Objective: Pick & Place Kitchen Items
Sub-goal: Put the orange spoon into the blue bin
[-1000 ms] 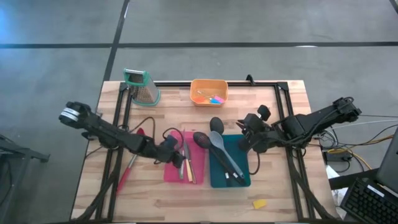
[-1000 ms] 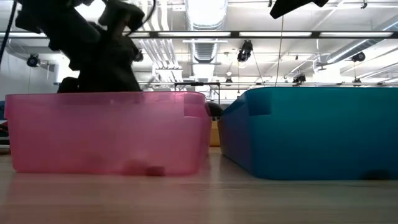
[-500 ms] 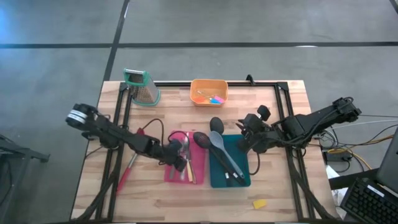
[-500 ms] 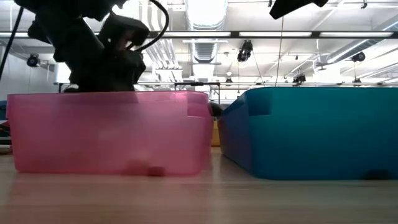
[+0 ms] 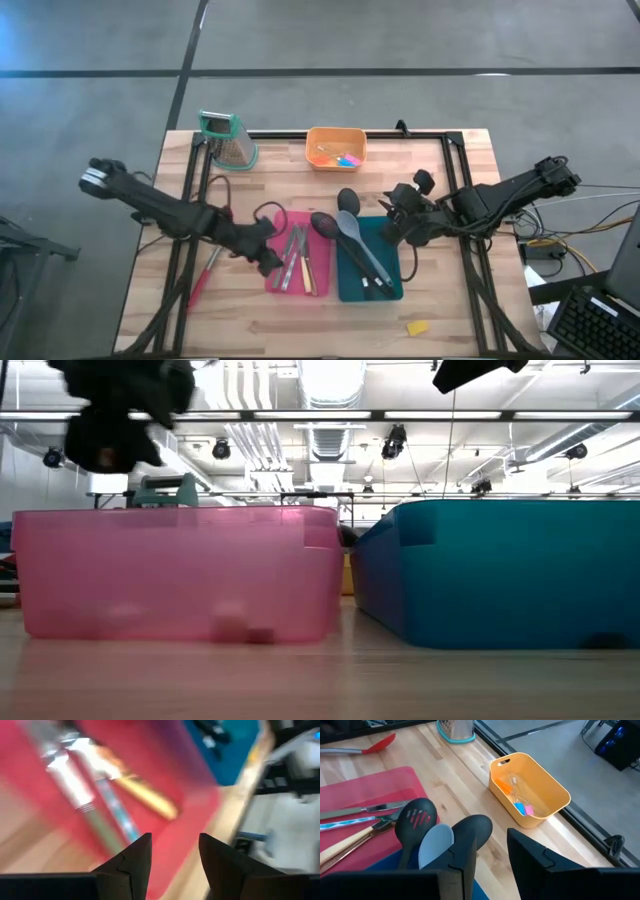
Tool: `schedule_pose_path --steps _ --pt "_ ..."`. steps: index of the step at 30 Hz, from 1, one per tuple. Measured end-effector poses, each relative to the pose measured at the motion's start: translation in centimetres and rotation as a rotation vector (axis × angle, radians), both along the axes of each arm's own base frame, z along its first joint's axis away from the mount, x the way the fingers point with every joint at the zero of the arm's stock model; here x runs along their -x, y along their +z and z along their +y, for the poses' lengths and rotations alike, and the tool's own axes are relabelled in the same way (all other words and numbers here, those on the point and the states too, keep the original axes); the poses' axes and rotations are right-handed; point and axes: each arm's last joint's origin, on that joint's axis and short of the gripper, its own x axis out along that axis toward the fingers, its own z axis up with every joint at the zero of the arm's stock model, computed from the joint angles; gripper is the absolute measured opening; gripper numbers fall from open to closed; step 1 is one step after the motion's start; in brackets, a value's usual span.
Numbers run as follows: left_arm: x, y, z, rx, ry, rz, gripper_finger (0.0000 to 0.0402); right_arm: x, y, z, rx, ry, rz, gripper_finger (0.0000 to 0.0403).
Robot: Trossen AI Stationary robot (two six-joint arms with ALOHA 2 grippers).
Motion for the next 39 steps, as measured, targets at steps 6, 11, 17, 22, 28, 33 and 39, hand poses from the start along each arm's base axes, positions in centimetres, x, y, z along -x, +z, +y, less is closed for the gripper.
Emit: schedule_pose_path --steps 6,11,17,22,28,33,39 --pt "4.0 1.4 -0.3 -0.064 0.053 0.203 0.0166 0.0 -0.4 0.0 0.004 0.000 0.013 0.0092" --pt "5.8 1.2 -0.2 -0.093 0.105 0.354 0.0166 0.0 -0.5 0.0 0.006 0.000 0.016 0.0070" --pt "7.0 0.2 0.2 -0.132 0.133 0.569 0.0167 0.0 -0.5 0.0 0.006 0.001 0.016 0.0050" --pt "8.1 -0.7 0.6 -0.168 0.175 0.787 0.0167 0.0 -0.5 0.0 0.006 0.001 0.016 0.0043" --pt "8.2 -2.1 0.5 -0.188 0.145 0.898 0.0167 0.0 -0.5 0.0 0.008 0.001 0.017 0.0055" --pt "8.2 -3.6 0.3 -0.192 0.114 0.992 0.0167 0.0 -0.5 0.0 0.007 0.001 0.016 0.0074" --pt "8.6 -6.0 0.2 -0.171 0.060 1.116 0.0167 0.0 -0.5 0.0 0.007 0.001 0.016 0.0096"
